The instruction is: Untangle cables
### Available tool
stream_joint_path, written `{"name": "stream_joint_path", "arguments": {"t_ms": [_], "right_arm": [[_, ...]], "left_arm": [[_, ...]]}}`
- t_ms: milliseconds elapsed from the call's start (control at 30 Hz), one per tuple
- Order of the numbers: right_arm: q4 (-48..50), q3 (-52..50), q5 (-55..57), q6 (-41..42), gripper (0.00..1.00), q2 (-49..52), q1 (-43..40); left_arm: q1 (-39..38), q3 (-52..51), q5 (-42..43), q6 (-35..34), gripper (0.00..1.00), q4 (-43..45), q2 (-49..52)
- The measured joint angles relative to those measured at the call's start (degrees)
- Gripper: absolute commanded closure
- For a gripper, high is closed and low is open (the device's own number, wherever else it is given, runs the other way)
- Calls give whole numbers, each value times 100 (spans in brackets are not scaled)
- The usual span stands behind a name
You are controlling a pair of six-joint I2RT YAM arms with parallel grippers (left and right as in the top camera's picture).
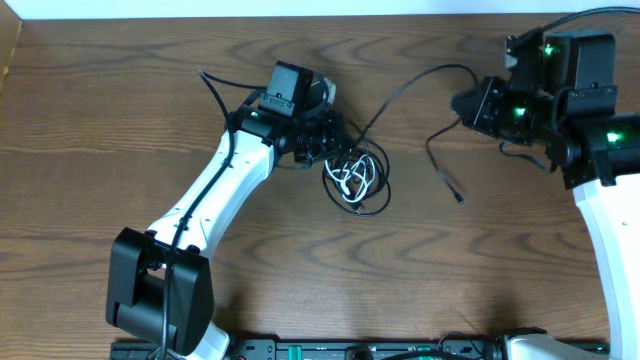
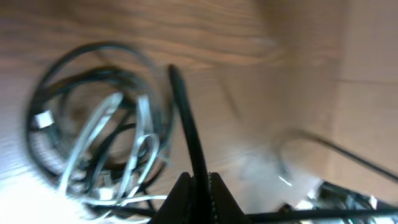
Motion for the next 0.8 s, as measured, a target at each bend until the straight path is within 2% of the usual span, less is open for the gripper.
{"name": "stream_joint_path", "arguments": {"t_ms": [200, 333, 467, 533, 667, 800], "right_arm": [[-343, 0, 839, -203, 43, 0, 0], [-411, 0, 1012, -284, 23, 0, 52], [-415, 0, 1073, -319, 7, 0, 232], [-413, 0, 1067, -365, 3, 0, 363], [-415, 0, 990, -546, 2, 0, 636], [-413, 0, 949, -710, 2, 0, 855]], "left_arm": [[2, 0, 629, 2, 92, 614, -229], [2, 0, 778, -225, 92, 942, -636], [2, 0, 833, -590, 93, 1274, -1036], [0, 0, 855, -723, 93, 1353, -1176], [7, 0, 885, -1003, 93, 1419, -1314], [103, 0, 887, -1569, 93, 1421, -1320]]}}
